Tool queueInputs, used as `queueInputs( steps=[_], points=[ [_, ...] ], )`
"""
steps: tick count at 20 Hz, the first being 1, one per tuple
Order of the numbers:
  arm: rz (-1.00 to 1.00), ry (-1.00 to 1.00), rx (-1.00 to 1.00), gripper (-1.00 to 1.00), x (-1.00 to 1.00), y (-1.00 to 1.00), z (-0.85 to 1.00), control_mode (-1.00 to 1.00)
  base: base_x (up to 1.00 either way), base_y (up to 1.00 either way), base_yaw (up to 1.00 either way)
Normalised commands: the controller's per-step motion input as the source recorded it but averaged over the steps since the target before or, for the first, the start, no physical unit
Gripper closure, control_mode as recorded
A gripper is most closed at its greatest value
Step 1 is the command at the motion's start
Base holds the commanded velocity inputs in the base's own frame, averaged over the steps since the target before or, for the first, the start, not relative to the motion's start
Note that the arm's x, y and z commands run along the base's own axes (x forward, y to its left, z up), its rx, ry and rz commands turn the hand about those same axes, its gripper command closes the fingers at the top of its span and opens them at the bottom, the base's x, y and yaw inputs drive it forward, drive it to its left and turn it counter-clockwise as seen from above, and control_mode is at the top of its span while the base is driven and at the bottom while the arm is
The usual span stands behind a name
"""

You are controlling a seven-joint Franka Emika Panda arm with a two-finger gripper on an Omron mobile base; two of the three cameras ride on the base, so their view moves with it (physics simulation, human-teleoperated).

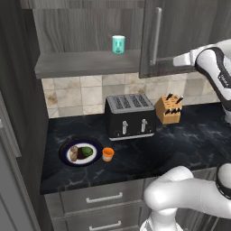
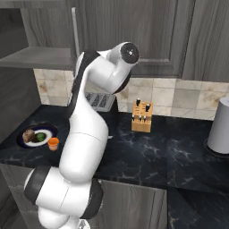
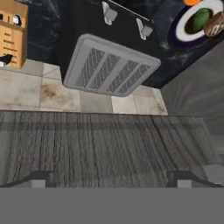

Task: Pick the avocado and bread from the counter and place them on the plate. Then pick the jam from the cabinet and place it next to the plate. Lastly close the cabinet door.

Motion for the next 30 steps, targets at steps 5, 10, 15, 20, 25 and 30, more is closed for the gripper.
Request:
queueInputs(
  steps=[5,10,15,20,25,30],
  points=[
    [-0.22,-0.09,-0.32,-1.0,1.0,0.97,-0.34,-1.0,0.0,0.0,0.0],
    [-0.21,-0.11,-0.32,-1.0,1.0,0.95,-0.39,-1.0,0.0,0.0,0.0],
    [-0.2,-0.15,-0.29,-1.0,1.0,0.8,-0.42,-1.0,0.0,0.0,0.0],
    [-0.1,-0.15,-0.23,-1.0,0.51,0.37,-0.13,-1.0,0.0,0.0,0.0],
    [0.0,-0.08,-0.1,-1.0,-0.06,0.01,0.0,-1.0,0.0,0.0,0.0],
    [0.03,-0.14,-0.02,-1.0,-0.54,0.0,0.0,-1.0,0.0,0.0,0.0]
  ],
)
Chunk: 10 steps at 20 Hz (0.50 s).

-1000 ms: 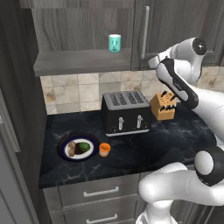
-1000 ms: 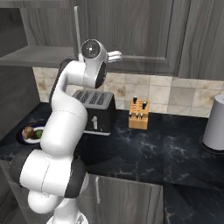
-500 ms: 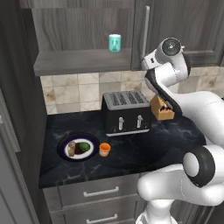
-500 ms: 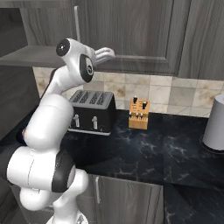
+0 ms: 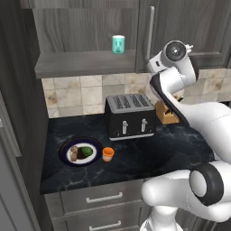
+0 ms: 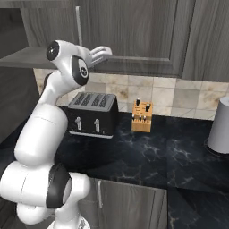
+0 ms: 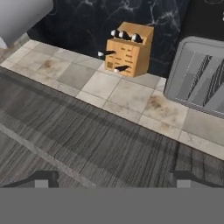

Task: Pick the avocado and bread from the counter and place them on the plate. Then pick the jam from the cabinet and place it next to the plate. Lastly close the cabinet door.

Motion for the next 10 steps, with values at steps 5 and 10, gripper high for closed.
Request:
queueInputs(
  steps=[5,10],
  points=[
    [0.05,-0.05,0.0,-1.0,-0.77,0.0,-0.09,-1.0,0.0,0.0,0.0],
    [0.03,0.0,0.0,-1.0,-0.84,0.0,-0.16,-1.0,0.0,0.0,0.0]
  ],
)
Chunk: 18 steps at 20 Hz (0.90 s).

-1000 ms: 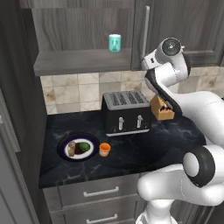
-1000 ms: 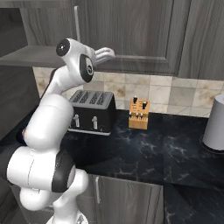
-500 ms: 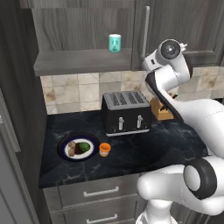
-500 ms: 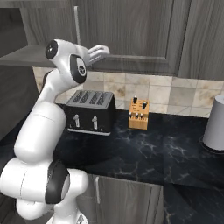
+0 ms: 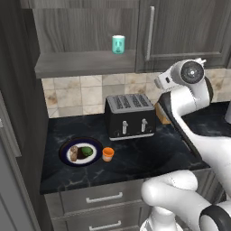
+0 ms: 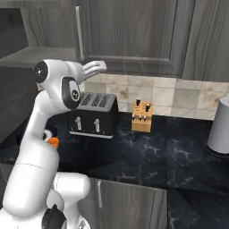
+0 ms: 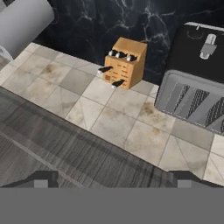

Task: Pick the avocado and bread from the counter and place them on the plate. Then pick the jam from the cabinet and place it next to the plate. Lastly close the cabinet door.

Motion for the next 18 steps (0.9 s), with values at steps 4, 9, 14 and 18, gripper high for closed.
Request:
queueInputs(
  steps=[4,9,14,18],
  points=[
    [0.0,0.0,0.0,-1.0,-0.82,0.08,0.02,-1.0,0.0,0.0,0.0],
    [0.0,0.0,0.0,-1.0,-0.73,0.11,0.07,-1.0,0.0,0.0,0.0],
    [0.0,0.0,0.0,-1.0,-0.5,0.09,0.0,-1.0,0.0,0.0,0.0],
    [0.0,0.12,-0.13,-1.0,-0.17,0.38,-0.17,-1.0,0.0,0.0,0.0]
  ],
)
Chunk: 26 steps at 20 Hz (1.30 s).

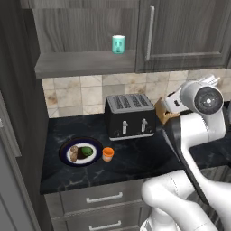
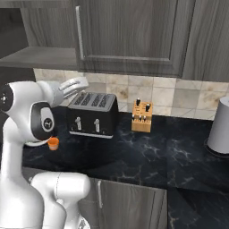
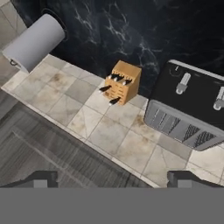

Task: Pick the avocado and bread from the counter and place them on the plate. Then pick the jam from the cabinet and place it next to the plate. Lastly close the cabinet door.

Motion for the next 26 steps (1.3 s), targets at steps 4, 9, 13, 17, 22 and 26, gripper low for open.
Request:
queueInputs(
  steps=[4,9,13,17,22,26],
  points=[
    [0.0,0.14,-0.25,-1.0,-0.04,0.61,-0.18,-1.0,0.0,0.0,0.0],
    [0.0,0.03,-0.1,-1.0,-0.49,0.3,-0.03,-1.0,0.0,0.0,0.0],
    [0.0,-0.02,0.0,-1.0,-0.92,0.0,-0.05,-1.0,0.0,0.0,0.0],
    [0.0,0.0,0.0,-1.0,-0.84,0.05,-0.1,-1.0,0.0,0.0,0.0],
    [0.0,-0.01,-0.06,-1.0,-0.61,0.2,-0.07,-1.0,0.0,0.0,0.0],
    [0.0,-0.04,-0.11,-1.0,-0.48,0.23,-0.04,-1.0,0.0,0.0,0.0]
  ],
)
